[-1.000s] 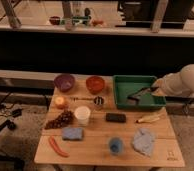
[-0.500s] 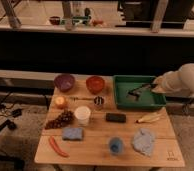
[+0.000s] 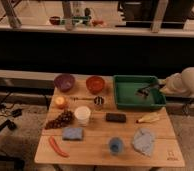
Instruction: Wipe tray with brush
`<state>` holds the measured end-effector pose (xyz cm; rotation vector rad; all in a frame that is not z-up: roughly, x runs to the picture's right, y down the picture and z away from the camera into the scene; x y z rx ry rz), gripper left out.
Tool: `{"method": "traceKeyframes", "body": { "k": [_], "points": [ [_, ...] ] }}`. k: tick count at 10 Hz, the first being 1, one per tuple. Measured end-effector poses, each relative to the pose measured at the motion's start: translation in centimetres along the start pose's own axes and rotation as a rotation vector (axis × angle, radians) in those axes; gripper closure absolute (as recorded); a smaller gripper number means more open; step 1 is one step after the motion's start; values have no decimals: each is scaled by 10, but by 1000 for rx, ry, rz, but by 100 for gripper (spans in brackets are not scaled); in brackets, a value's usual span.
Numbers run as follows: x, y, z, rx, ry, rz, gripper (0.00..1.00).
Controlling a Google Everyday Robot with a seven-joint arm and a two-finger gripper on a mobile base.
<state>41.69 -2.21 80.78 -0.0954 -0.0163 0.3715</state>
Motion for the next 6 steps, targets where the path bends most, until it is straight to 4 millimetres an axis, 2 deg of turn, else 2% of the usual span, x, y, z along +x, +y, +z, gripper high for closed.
{"method": "traceKeyframes", "body": {
  "k": [3,6],
  "points": [
    [10,-6,11,28,55,4,100],
    [31,-7,15,52,116,1,100]
  ]
}}
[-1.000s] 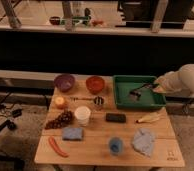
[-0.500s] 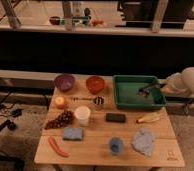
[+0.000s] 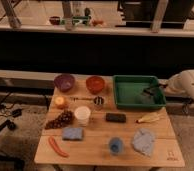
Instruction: Wipe tray with brush
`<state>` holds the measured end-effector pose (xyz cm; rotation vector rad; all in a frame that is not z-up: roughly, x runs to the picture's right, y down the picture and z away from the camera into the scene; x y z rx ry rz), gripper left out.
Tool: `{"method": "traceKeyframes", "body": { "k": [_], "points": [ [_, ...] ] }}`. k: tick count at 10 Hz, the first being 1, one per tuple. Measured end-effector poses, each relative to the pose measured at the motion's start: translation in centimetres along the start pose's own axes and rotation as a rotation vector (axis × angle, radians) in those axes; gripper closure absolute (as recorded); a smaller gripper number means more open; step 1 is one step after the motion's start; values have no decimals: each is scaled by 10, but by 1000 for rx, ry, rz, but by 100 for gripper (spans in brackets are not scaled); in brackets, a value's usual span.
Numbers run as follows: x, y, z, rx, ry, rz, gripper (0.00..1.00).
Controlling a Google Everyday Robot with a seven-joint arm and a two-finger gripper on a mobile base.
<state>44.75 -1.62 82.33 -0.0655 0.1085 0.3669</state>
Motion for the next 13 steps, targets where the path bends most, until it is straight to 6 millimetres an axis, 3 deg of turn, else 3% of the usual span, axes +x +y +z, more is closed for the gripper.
{"method": "traceKeyframes", "body": {
  "k": [5,13],
  "points": [
    [19,8,4,-2,37,21,100],
    [-8,19,22,-26,38,-56,100]
  ]
}}
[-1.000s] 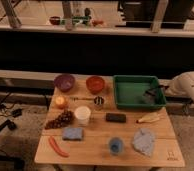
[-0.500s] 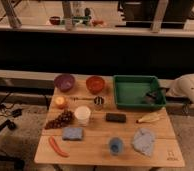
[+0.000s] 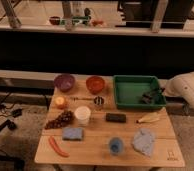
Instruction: Wipe tray with brush
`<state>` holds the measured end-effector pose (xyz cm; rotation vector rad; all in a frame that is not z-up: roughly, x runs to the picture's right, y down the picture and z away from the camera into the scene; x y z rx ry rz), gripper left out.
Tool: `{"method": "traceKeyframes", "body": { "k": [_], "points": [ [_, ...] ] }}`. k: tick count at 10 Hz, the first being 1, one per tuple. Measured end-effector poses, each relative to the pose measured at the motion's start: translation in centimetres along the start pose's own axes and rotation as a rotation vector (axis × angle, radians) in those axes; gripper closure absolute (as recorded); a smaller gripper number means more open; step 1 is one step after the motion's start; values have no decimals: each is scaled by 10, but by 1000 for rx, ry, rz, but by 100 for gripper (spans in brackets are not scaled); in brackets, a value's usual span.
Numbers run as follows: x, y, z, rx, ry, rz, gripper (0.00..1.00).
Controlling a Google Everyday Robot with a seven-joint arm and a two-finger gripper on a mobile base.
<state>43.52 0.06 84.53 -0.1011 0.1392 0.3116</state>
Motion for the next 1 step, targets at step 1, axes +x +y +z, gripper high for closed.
{"method": "traceKeyframes", "body": {
  "k": [1],
  "points": [
    [-2,-4,4,0,2,-6,100]
  ]
}}
